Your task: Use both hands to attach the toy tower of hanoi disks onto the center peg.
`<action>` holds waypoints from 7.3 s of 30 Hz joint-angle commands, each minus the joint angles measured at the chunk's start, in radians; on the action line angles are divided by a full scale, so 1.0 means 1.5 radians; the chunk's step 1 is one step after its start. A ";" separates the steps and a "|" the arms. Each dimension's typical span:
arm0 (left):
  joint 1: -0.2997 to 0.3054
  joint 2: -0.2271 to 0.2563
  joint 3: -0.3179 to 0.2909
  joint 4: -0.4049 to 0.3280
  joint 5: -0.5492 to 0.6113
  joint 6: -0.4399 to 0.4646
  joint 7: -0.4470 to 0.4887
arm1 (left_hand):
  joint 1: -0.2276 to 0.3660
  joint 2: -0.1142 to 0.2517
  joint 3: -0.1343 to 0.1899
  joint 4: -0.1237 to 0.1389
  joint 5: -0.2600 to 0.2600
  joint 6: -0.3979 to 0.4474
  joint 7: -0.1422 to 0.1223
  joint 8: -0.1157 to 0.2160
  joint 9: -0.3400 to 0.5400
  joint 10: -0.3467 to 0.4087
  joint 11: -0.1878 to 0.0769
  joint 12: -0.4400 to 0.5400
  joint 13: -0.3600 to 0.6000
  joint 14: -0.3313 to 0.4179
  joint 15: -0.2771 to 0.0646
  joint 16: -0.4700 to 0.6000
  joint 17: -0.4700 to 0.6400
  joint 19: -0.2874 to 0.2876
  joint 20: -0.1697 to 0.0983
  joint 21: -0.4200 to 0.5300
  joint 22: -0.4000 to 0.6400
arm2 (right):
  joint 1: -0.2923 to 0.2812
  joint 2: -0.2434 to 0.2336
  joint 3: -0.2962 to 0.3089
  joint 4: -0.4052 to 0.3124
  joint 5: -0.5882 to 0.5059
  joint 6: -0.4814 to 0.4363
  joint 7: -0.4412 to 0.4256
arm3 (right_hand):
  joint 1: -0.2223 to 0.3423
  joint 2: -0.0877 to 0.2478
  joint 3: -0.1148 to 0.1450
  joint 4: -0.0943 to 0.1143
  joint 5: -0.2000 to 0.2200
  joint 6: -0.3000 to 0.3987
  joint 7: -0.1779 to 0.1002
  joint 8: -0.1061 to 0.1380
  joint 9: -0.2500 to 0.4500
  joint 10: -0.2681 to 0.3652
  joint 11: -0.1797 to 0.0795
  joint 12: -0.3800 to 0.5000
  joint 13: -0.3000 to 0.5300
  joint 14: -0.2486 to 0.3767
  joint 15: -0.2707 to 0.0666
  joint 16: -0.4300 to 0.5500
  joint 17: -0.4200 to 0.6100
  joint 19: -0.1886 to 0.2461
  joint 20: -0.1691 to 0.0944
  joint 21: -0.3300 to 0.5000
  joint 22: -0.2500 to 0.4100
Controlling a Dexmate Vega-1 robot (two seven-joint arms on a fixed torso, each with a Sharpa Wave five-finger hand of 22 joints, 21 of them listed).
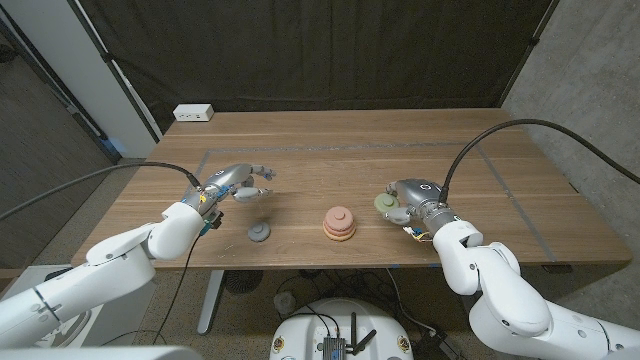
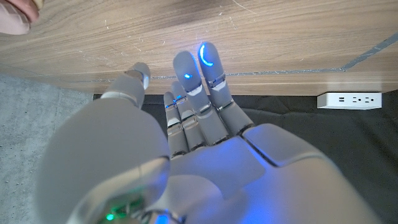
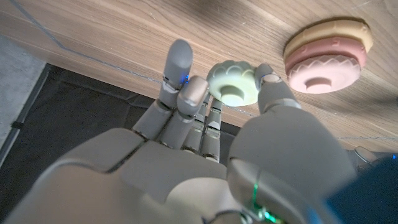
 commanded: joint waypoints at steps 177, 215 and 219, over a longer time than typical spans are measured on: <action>0.039 -0.038 -0.038 0.005 0.008 -0.011 0.009 | -0.004 -0.004 0.027 0.001 0.008 0.016 0.000 -0.002 0.004 0.016 -0.001 -0.011 0.009 0.013 -0.040 -0.002 -0.001 0.008 -0.091 0.008 0.000 | 0.035 0.211 0.076 0.158 -0.152 0.380 0.284 | 0.021 0.018 0.055 0.016 0.010 0.003 -0.055 -0.033 0.002 -0.008 -0.052 -0.044 -0.001 -0.036 0.002 0.034 -0.006 0.003 -0.036 -0.034 0.004; 0.020 -0.042 -0.030 0.014 0.005 -0.011 0.012 | -0.006 -0.004 0.030 0.001 0.009 0.021 -0.001 -0.002 0.005 0.021 -0.003 -0.012 0.008 0.012 -0.040 -0.002 -0.002 0.008 -0.091 0.010 0.002 | 0.022 0.213 0.101 0.142 -0.195 0.398 0.322 | -0.009 -0.033 0.040 0.022 -0.012 -0.158 -0.007 -0.059 0.016 -0.156 -0.009 -0.044 -0.034 -0.089 0.002 -0.018 -0.017 -0.023 -0.035 -0.056 -0.001; 0.022 -0.044 -0.030 0.012 0.004 -0.006 0.014 | -0.006 -0.004 0.031 0.001 0.009 0.021 -0.001 -0.002 0.005 0.021 -0.003 -0.012 0.009 0.014 -0.040 -0.001 -0.001 0.007 -0.091 0.009 0.001 | 0.009 0.210 0.113 0.133 -0.193 0.389 0.318 | -0.009 -0.033 0.040 0.022 -0.013 -0.160 -0.006 -0.058 0.016 -0.158 -0.009 -0.043 -0.036 -0.092 0.002 -0.022 -0.019 -0.024 -0.035 -0.057 -0.001</action>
